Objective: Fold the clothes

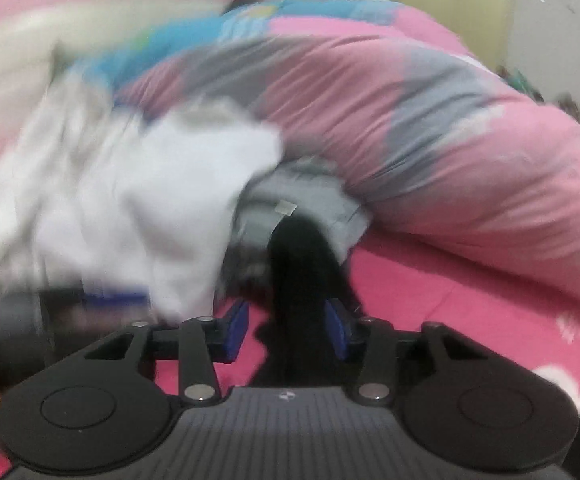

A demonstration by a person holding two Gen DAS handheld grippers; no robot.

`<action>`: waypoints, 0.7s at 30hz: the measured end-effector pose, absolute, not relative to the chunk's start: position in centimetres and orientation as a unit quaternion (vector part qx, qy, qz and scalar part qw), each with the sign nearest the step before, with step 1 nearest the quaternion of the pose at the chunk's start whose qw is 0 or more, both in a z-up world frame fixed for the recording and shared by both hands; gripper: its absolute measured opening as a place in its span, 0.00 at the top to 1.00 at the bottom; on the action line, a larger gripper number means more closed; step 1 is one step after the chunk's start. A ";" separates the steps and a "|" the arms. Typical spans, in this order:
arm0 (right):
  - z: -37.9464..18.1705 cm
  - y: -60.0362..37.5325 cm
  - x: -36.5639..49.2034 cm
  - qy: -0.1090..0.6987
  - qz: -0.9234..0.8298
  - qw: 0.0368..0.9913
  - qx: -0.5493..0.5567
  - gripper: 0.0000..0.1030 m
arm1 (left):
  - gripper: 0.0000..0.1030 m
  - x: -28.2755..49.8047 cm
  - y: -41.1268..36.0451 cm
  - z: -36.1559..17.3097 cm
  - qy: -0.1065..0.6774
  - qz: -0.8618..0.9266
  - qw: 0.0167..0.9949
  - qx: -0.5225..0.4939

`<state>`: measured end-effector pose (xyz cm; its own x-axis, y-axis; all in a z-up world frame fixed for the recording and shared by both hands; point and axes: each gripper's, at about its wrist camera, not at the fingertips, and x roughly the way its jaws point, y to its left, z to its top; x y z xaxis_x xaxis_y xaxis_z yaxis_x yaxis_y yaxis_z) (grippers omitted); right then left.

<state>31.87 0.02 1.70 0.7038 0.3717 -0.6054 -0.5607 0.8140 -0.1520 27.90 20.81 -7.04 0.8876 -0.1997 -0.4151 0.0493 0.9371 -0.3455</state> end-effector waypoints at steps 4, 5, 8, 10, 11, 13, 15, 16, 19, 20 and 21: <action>-3.3 3.2 32.0 0.267 0.289 0.884 -0.253 0.72 | 0.58 28.3 24.9 -7.6 0.213 -0.064 0.942 -0.252; -4.4 4.0 32.4 0.258 0.291 0.878 -0.279 0.73 | 0.58 28.3 25.2 -7.6 0.210 -0.067 0.940 -0.259; -6.9 5.8 33.6 0.249 0.278 0.866 -0.332 0.74 | 0.58 28.4 25.1 -7.5 0.202 -0.068 0.945 -0.247; -8.2 6.4 34.8 0.246 0.255 0.863 -0.361 0.75 | 0.57 28.4 24.4 -7.5 0.199 -0.066 0.952 -0.221; -8.5 6.3 35.2 0.242 0.247 0.864 -0.367 0.75 | 0.56 28.4 24.1 -7.4 0.198 -0.065 0.955 -0.209; -8.4 5.9 35.9 0.250 0.249 0.869 -0.346 0.87 | 0.55 28.2 23.8 -7.4 0.198 -0.065 0.958 -0.198; -7.8 5.3 36.2 0.257 0.249 0.879 -0.316 0.95 | 0.54 28.3 23.9 -7.4 0.196 -0.068 0.957 -0.203; -7.4 4.9 36.2 0.257 0.251 0.884 -0.297 0.95 | 0.54 28.3 24.1 -7.5 0.195 -0.074 0.955 -0.210; -5.3 3.5 35.0 0.249 0.299 0.894 -0.223 0.95 | 0.49 28.3 24.9 -7.2 0.193 -0.106 0.943 -0.250; -4.6 3.2 34.2 0.242 0.317 0.893 -0.208 0.95 | 0.48 28.3 25.2 -7.2 0.193 -0.121 0.937 -0.266; -3.9 3.0 33.4 0.234 0.333 0.892 -0.196 0.95 | 0.48 28.4 25.5 -7.1 0.195 -0.138 0.930 -0.281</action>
<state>33.37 3.00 -3.92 0.6677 0.5031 -0.5487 -0.6866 0.7011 -0.1927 28.43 25.49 -7.11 0.8864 -0.3653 -0.2842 0.1465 0.8038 -0.5766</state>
